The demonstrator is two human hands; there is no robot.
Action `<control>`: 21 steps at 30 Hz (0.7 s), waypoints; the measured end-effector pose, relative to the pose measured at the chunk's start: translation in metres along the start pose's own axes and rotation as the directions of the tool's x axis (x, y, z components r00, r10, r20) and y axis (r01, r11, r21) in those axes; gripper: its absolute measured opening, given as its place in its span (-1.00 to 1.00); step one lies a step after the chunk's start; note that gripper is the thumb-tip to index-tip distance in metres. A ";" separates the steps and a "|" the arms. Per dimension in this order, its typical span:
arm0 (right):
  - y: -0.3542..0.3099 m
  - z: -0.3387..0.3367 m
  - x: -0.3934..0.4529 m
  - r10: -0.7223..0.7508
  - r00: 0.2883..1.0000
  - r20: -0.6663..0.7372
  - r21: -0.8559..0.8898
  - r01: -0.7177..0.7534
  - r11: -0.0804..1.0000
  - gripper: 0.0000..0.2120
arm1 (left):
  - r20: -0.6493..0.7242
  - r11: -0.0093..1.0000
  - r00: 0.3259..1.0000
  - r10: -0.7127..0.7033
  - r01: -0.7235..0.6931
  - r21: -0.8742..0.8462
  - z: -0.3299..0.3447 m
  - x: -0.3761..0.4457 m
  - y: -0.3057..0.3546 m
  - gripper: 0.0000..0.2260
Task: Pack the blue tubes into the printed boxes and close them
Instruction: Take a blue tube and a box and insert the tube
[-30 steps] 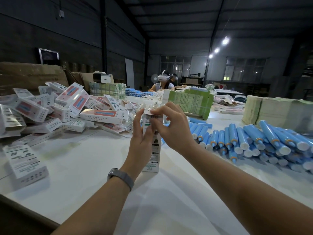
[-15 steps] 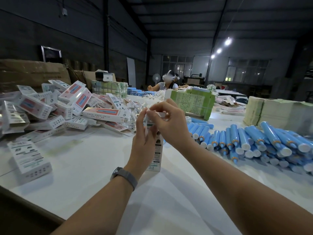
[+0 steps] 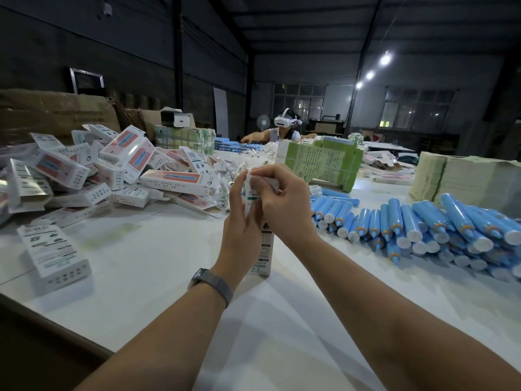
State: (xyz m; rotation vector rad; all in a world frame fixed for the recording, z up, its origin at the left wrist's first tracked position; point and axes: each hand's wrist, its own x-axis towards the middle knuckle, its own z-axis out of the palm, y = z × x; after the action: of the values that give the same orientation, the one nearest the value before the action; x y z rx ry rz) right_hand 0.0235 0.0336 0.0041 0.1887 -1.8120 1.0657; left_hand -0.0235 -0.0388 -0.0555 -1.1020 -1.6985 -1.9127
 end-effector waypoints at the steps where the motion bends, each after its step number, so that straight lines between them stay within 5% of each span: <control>1: 0.000 0.001 0.000 0.000 1.000 -0.004 0.001 0.000 1.000 -0.90 | -0.002 1.000 1.000 0.000 0.000 0.000 0.000 0.000 -0.001 -0.48; 21: -0.010 -0.013 0.017 0.095 0.985 0.145 0.016 -0.098 0.995 -0.87 | -0.017 0.997 0.998 -0.065 0.065 -0.033 0.001 0.001 0.002 -0.54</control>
State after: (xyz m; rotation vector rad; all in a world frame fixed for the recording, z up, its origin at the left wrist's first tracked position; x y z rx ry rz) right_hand 0.0291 0.0425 0.0255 0.1975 -1.9552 1.1663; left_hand -0.0223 -0.0382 -0.0538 -1.0501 -1.7189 -1.9908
